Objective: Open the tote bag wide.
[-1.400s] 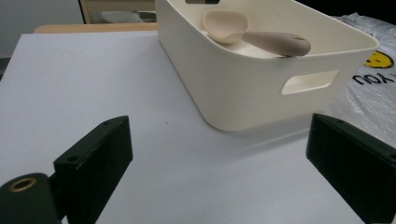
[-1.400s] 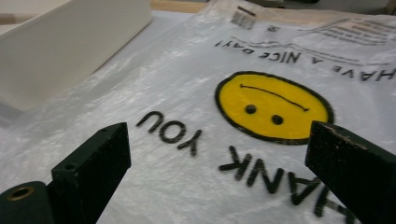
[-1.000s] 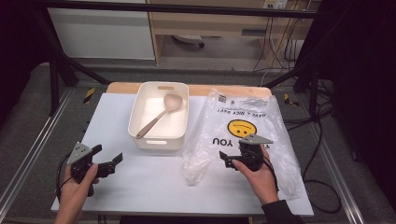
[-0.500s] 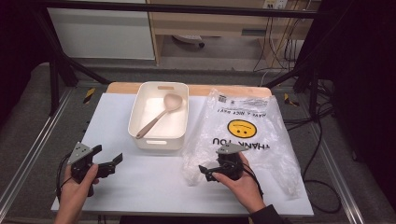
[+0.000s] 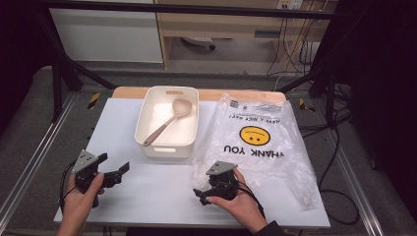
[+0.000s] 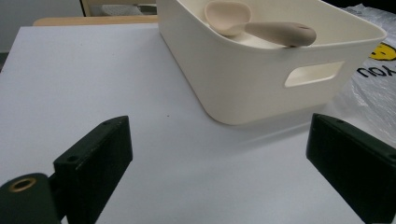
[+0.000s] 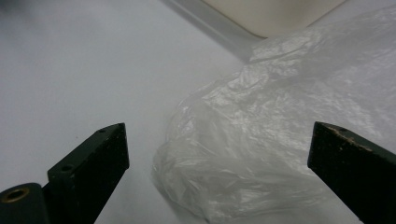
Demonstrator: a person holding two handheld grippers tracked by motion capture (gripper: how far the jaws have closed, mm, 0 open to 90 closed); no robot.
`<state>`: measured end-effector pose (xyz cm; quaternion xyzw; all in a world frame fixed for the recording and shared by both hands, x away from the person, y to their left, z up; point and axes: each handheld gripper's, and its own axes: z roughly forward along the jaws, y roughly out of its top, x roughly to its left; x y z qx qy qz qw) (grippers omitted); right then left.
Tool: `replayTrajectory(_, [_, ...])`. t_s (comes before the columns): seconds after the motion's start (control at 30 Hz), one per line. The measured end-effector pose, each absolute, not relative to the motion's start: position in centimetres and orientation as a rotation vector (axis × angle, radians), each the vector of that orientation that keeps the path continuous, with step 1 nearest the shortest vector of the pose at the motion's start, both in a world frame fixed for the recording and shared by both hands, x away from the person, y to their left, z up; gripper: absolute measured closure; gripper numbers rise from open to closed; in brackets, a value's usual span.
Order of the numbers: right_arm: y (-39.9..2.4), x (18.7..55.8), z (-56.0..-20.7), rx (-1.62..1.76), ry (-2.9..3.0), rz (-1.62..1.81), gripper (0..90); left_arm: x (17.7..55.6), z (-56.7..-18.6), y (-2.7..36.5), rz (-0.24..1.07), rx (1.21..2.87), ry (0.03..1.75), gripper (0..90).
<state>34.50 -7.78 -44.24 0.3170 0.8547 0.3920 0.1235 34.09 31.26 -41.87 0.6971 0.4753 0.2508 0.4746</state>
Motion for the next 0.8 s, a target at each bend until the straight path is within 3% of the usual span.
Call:
replayTrajectory(0.27, [-7.0,34.3,-45.1,0.884,2.567,1.082,11.8,34.1,-41.9,31.2,0.609,1.708,1.165,6.8])
replayTrajectory(0.43, [-6.8,34.4,-45.5,0.888,2.572,1.029,22.1,34.1,-41.9,31.3,0.61,1.711,1.164,6.8])
replayTrajectory(0.8, [-8.3,35.6,-45.4,0.949,2.499,1.079,71.6,34.1,-42.0,31.2,0.611,1.714,1.168,6.9])
